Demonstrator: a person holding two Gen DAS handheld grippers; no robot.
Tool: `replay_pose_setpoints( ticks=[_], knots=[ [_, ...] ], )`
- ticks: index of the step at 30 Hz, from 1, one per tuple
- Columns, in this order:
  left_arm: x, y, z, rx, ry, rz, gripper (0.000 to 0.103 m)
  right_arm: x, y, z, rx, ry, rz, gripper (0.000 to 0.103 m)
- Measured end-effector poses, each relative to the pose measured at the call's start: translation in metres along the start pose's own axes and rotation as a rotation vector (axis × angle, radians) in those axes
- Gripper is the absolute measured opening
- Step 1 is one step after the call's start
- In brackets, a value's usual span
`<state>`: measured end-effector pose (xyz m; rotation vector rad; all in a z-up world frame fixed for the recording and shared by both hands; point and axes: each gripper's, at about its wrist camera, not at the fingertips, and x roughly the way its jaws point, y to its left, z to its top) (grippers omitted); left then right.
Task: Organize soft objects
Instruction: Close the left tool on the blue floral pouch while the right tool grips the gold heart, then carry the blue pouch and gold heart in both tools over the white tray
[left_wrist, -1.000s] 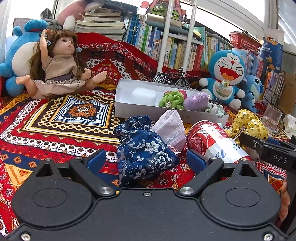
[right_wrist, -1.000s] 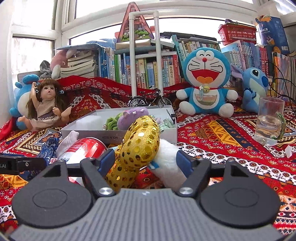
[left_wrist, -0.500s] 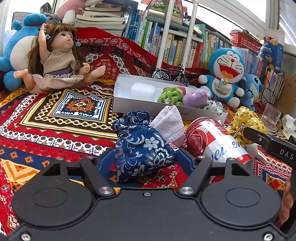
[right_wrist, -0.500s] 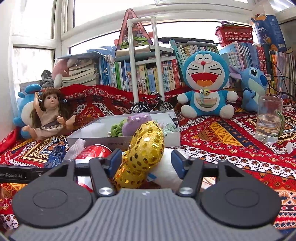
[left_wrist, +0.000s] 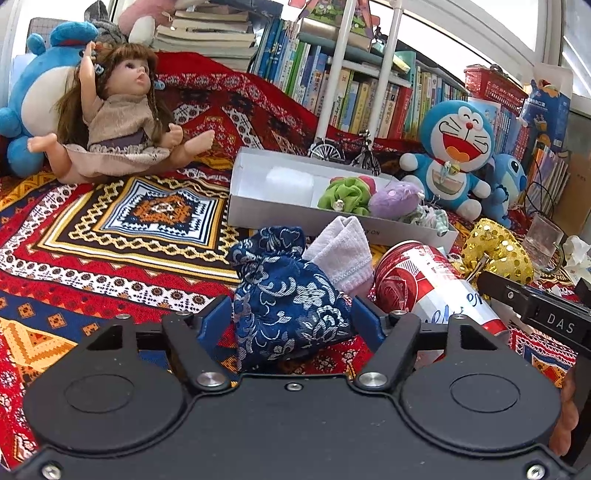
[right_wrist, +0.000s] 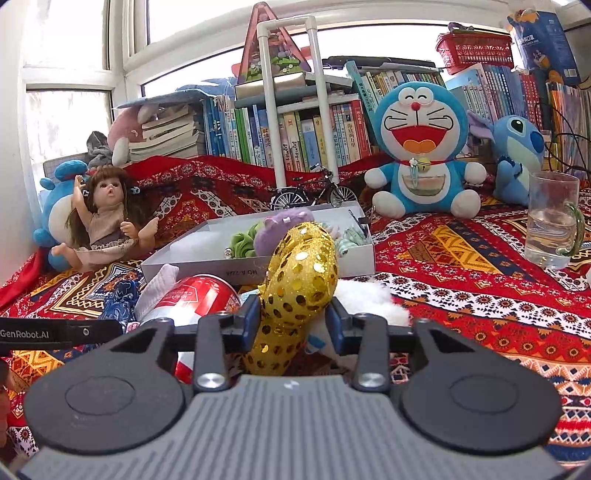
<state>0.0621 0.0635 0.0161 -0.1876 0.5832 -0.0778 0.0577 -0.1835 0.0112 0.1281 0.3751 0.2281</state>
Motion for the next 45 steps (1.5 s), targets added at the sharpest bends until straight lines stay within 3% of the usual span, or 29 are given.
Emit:
replay_pose_setpoints(
  ticks=[13,22,25,30,33,45],
  knots=[
    [0.017,-0.003,-0.002,-0.009,0.062,-0.017,0.076,0.008,0.006,0.002,-0.023,0.029,0.019,0.046],
    [0.006,-0.005,0.002,0.004,0.018,-0.006,0.057,0.005,0.007,0.004,-0.011,0.028,0.018,0.033],
    [0.0,-0.005,0.005,-0.002,-0.005,-0.004,0.044,0.003,0.008,0.005,-0.022,0.024,0.013,0.031],
    [-0.007,-0.004,0.012,-0.005,-0.034,-0.002,0.04,-0.004,0.009,0.011,-0.034,0.002,0.011,0.03],
    [-0.01,-0.005,0.014,0.005,-0.047,-0.003,0.028,-0.008,0.008,0.016,-0.032,-0.014,0.006,0.03],
    [-0.017,-0.003,0.031,0.015,-0.085,-0.022,0.021,-0.017,-0.004,0.039,0.01,-0.067,-0.035,0.03]
  ],
)
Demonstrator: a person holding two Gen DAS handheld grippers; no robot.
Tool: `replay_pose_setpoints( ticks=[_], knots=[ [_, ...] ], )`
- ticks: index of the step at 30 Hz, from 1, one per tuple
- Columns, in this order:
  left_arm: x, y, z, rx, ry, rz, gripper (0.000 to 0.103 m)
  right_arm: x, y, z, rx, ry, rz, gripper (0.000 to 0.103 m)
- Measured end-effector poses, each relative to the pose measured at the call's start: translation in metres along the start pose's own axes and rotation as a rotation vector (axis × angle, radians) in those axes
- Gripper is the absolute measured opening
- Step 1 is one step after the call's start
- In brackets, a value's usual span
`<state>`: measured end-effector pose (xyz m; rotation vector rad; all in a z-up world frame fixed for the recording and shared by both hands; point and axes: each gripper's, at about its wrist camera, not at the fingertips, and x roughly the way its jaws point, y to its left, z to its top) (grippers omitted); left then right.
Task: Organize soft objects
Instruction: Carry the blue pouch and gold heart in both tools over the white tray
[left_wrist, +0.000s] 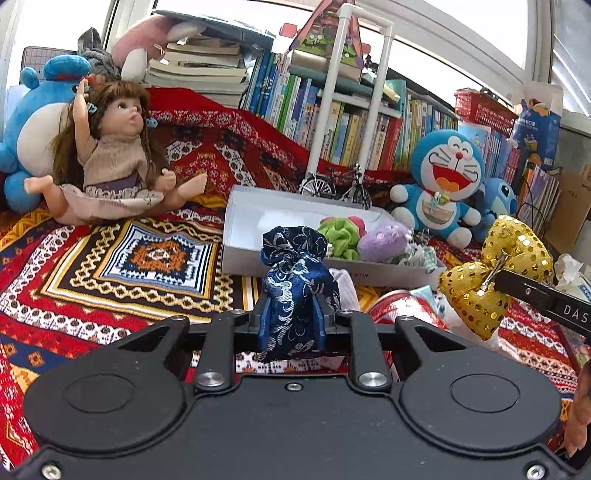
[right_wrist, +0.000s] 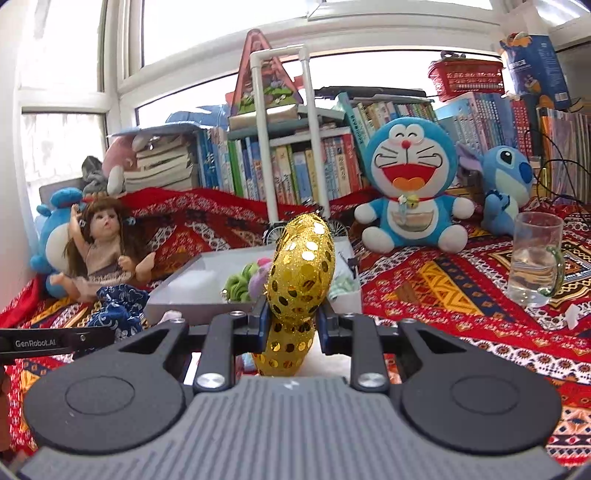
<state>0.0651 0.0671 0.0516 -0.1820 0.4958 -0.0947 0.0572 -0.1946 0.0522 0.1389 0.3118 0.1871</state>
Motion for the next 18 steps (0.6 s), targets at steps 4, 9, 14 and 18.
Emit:
replay_pose_setpoints(
  ticks=[4,9,14,18],
  knots=[
    [-0.003,-0.001,0.008,0.014,-0.021,-0.005,0.019,0.001,-0.004,0.007,0.019,-0.006,-0.013,0.03],
    [-0.002,0.001,0.021,0.011,-0.04,-0.009,0.019,0.006,-0.009,0.015,0.049,-0.009,-0.014,0.03],
    [0.005,0.004,0.043,0.016,-0.078,0.0,0.019,0.018,-0.017,0.032,0.091,-0.002,-0.015,0.03],
    [0.014,0.01,0.062,-0.005,-0.097,-0.008,0.019,0.032,-0.029,0.047,0.155,0.02,0.005,0.03]
  ],
)
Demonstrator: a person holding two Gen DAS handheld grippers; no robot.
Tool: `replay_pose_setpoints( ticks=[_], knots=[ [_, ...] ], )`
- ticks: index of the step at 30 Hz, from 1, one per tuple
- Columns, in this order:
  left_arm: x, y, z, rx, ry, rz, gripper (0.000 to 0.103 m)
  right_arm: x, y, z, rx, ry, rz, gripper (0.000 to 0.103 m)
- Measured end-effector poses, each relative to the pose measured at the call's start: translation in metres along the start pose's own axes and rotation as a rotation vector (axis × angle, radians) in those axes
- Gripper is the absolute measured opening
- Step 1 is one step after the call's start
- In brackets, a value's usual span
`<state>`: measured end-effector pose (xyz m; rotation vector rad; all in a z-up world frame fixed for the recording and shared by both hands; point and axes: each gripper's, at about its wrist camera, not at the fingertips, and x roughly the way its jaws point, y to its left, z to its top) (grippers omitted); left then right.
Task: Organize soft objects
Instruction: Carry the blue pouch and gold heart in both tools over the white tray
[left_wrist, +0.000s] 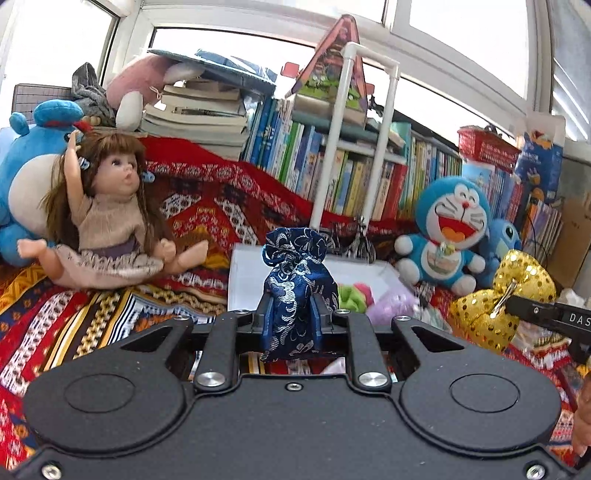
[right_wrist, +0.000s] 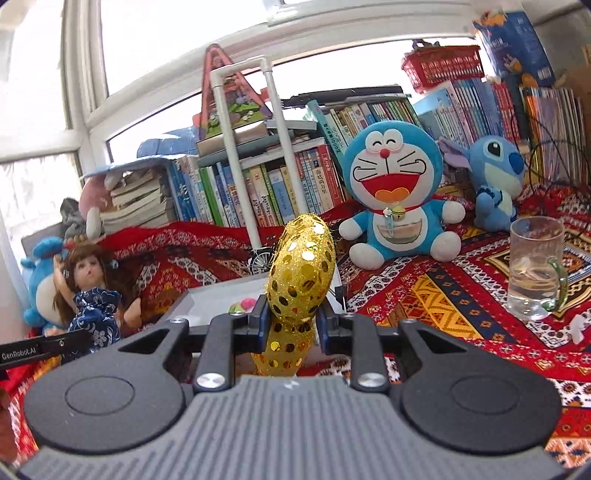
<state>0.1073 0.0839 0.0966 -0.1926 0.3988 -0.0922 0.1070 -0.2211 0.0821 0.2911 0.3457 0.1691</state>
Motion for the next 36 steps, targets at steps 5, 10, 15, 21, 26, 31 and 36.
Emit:
replay_pose_setpoints(
  ticks=[5,10,15,21,26,31,36],
  knots=[
    [0.02,0.009,0.021,-0.044,-0.014,-0.04,0.019,0.029,-0.002,0.02,0.01,0.039,-0.003,0.03],
    [0.045,0.01,0.039,-0.062,-0.018,-0.053,0.019,0.067,-0.002,0.044,0.028,0.075,-0.021,0.03],
    [0.081,0.002,0.051,-0.037,0.006,-0.04,0.019,0.108,0.0,0.059,0.007,0.122,-0.049,0.03],
    [0.126,-0.016,0.048,-0.004,0.04,-0.012,0.019,0.144,0.014,0.051,-0.148,0.135,-0.115,0.03],
    [0.147,-0.025,0.035,0.012,0.069,0.002,0.019,0.162,0.011,0.044,-0.147,0.167,-0.138,0.03],
    [0.154,-0.027,0.023,0.027,0.093,0.0,0.019,0.172,0.005,0.033,-0.14,0.194,-0.149,0.03],
    [0.159,-0.026,0.015,0.024,0.114,0.001,0.019,0.181,0.003,0.02,-0.15,0.252,-0.172,0.03]
  ],
)
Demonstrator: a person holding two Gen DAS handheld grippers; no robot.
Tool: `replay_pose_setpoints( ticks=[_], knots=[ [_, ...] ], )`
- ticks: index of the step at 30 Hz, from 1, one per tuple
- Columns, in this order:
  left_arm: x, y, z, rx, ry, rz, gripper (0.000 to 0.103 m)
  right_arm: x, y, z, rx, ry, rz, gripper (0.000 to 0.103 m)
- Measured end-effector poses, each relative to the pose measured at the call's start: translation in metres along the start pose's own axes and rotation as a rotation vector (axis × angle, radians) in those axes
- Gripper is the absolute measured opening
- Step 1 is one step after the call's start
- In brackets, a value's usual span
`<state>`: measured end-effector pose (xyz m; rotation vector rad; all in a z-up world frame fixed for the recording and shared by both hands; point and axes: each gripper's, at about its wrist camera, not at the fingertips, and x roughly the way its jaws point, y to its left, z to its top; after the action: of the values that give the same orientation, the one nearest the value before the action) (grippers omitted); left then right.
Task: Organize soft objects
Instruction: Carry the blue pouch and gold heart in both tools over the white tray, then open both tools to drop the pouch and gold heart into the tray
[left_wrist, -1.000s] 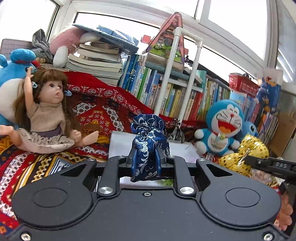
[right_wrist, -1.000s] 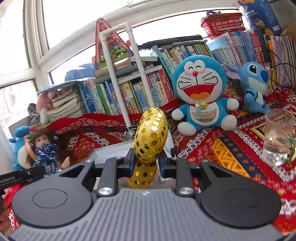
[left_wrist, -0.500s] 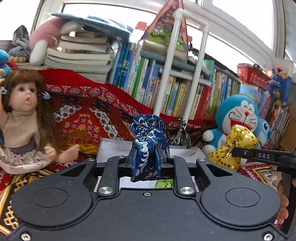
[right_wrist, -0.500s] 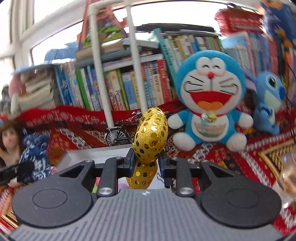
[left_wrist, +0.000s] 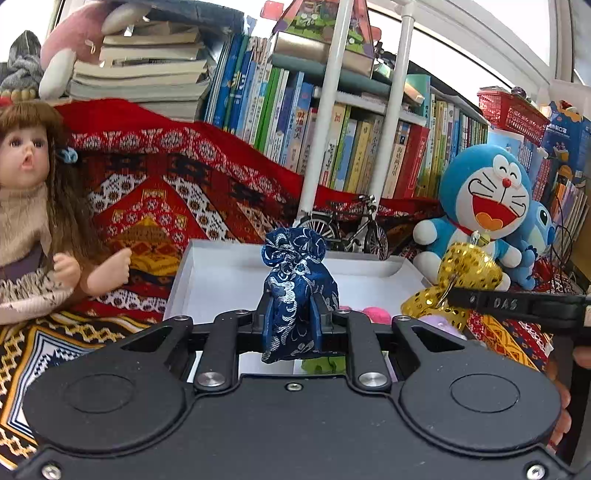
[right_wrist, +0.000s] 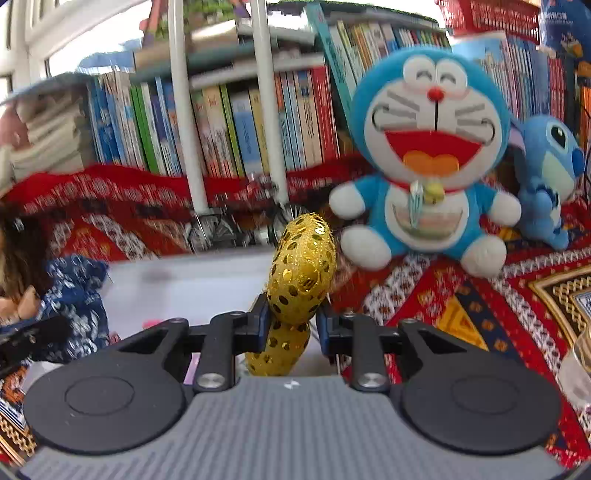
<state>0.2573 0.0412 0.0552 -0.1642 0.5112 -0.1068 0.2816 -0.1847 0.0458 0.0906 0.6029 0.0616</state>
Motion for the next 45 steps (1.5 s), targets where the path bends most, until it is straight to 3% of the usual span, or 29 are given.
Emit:
replay_pose_setpoints(
  ticks=[6,10,15,18,20,22,31,45],
  knots=[
    [0.002,-0.001,-0.006,0.015,0.009,0.0,0.02,0.006,0.01,-0.013,-0.041,0.025,0.032,0.028],
    [0.002,-0.001,-0.006,0.017,0.013,-0.006,0.02,0.01,0.009,-0.011,0.018,0.063,0.123,0.028],
    [0.003,0.0,-0.006,0.015,0.018,-0.015,0.02,0.019,-0.001,-0.013,0.103,0.117,0.162,0.029],
    [0.001,0.001,-0.005,0.008,0.02,-0.025,0.02,0.019,-0.006,-0.015,0.126,0.123,0.161,0.037],
    [0.0,0.001,-0.005,0.005,0.02,-0.026,0.021,0.018,-0.009,-0.015,0.133,0.124,0.16,0.054],
    [-0.002,0.001,-0.004,0.004,0.018,-0.027,0.024,0.015,-0.011,-0.015,0.14,0.122,0.159,0.059],
    [-0.018,0.002,-0.001,-0.001,-0.014,-0.03,0.034,-0.01,-0.016,-0.013,0.103,0.103,0.127,0.073],
    [-0.065,-0.004,-0.013,0.045,-0.04,-0.057,0.045,-0.081,-0.023,-0.033,0.079,-0.035,0.174,0.08]
  ],
)
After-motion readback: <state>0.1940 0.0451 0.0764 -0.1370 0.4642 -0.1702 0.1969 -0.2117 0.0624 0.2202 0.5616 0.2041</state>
